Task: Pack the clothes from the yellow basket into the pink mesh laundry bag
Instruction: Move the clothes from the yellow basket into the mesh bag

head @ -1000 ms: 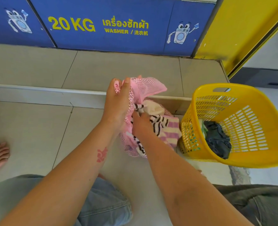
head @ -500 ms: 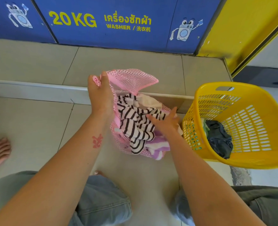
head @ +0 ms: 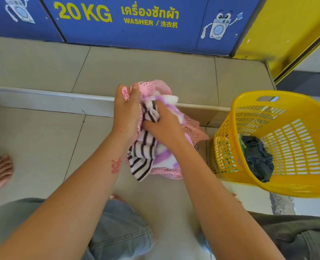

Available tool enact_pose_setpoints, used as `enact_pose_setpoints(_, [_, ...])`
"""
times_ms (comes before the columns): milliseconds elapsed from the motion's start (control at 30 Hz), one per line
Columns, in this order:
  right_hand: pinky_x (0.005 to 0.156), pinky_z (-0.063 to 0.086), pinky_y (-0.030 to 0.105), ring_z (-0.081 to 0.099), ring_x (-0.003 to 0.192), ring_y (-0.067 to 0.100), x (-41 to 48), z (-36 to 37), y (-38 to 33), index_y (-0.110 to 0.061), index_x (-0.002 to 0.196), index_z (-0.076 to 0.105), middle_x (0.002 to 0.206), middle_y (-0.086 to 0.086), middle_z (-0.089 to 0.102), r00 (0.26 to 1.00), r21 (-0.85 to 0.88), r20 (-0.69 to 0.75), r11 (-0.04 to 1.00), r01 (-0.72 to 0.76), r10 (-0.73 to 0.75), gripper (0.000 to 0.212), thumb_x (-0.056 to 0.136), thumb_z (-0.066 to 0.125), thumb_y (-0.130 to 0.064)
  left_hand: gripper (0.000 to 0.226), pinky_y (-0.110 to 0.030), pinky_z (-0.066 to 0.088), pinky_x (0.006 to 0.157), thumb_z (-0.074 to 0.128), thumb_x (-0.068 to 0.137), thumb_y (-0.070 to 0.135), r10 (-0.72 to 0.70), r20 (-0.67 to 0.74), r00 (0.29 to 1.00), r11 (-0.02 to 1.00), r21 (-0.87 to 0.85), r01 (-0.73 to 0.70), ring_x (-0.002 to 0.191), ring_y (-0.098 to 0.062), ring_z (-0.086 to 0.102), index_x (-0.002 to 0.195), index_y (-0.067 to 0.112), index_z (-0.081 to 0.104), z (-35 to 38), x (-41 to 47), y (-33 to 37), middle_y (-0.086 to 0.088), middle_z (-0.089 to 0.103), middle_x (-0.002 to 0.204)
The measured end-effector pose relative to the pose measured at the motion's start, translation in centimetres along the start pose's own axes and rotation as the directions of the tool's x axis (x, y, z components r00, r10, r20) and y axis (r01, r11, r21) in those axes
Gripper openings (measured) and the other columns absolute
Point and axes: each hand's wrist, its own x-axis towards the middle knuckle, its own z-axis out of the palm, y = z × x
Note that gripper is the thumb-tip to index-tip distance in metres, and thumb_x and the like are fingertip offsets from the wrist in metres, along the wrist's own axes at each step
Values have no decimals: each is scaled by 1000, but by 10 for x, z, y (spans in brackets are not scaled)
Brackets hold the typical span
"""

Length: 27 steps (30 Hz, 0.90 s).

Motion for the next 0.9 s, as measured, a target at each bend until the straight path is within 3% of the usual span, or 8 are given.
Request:
enact_pose_setpoints(200, [65, 45, 29, 55, 74, 22, 11, 45, 5, -7, 85, 58, 79, 6, 57, 908, -272, 382, 960, -65, 169, 3, 87, 58, -8, 21, -35, 59, 81, 50, 100, 35, -46, 156, 987, 999, 24, 42, 97, -18, 71, 91, 17, 45, -10, -3, 6, -5, 76, 102])
enact_pose_setpoints(267, [88, 49, 37, 57, 106, 31, 14, 63, 17, 1, 116, 59, 112, 17, 60, 878, -531, 337, 838, -121, 341, 26, 95, 51, -12, 22, -23, 58, 70, 46, 102, 33, -38, 249, 968, 998, 57, 25, 86, -11, 73, 87, 19, 39, -6, -13, 7, 8, 78, 88])
enact_pose_setpoints(333, [104, 42, 41, 45, 130, 37, 19, 71, 32, 5, 135, 45, 141, 23, 47, 852, -723, 391, 689, 50, 348, 38, 101, 41, -11, 26, -38, 51, 89, 44, 102, 35, -36, 379, 925, 999, -17, 46, 99, -25, 69, 87, 19, 30, -4, -19, 11, 2, 76, 106])
enact_pose_setpoints(467, [83, 54, 47, 55, 119, 39, 31, 65, 34, -8, 140, 41, 136, 19, 52, 927, -796, 278, 601, 75, 252, 49, 92, 50, -13, 28, -56, 39, 109, 42, 102, 33, 35, 405, 914, 994, -111, 11, 117, -28, 63, 87, 18, 23, -17, -6, 19, -6, 72, 117])
enact_pose_setpoints(600, [98, 48, 40, 55, 121, 26, 47, 43, 37, -23, 143, 41, 140, 6, 53, 907, -519, 322, 852, -71, 272, 68, 84, 64, -47, 22, -56, 40, 108, 42, 103, 30, -18, 313, 949, 988, -142, 66, 117, -28, 64, 103, 10, 35, -29, 10, 12, -6, 73, 116])
enact_pose_setpoints(733, [63, 59, 29, 69, 71, 12, 42, 0, 48, -27, 105, 65, 94, -5, 73, 956, 51, 121, 960, -275, 267, 31, 83, 65, -49, 23, -56, 44, 104, 46, 102, 30, -62, 180, 982, 989, -119, 84, 114, -31, 64, 90, 17, 32, -29, 11, 1, -9, 73, 115])
enact_pose_setpoints(833, [70, 59, 41, 70, 84, 23, 46, -24, 70, -25, 108, 55, 100, -8, 66, 929, 34, -238, 959, -283, 283, 41, 77, 67, -49, 31, -54, 42, 105, 52, 95, 42, -77, 35, 996, 997, -7, 77, 117, -32, 60, 99, 12, 48, -28, 11, 1, -16, 64, 124])
enact_pose_setpoints(900, [86, 56, 48, 65, 106, 30, 56, -24, 81, -21, 133, 43, 125, 3, 59, 913, -15, -63, 914, -406, 404, 78, 71, 74, -57, 33, -42, 48, 92, 52, 95, 44, -31, -21, 999, 998, 47, 32, 97, -23, 63, 103, 13, 52, -28, 15, -1, -9, 65, 108])
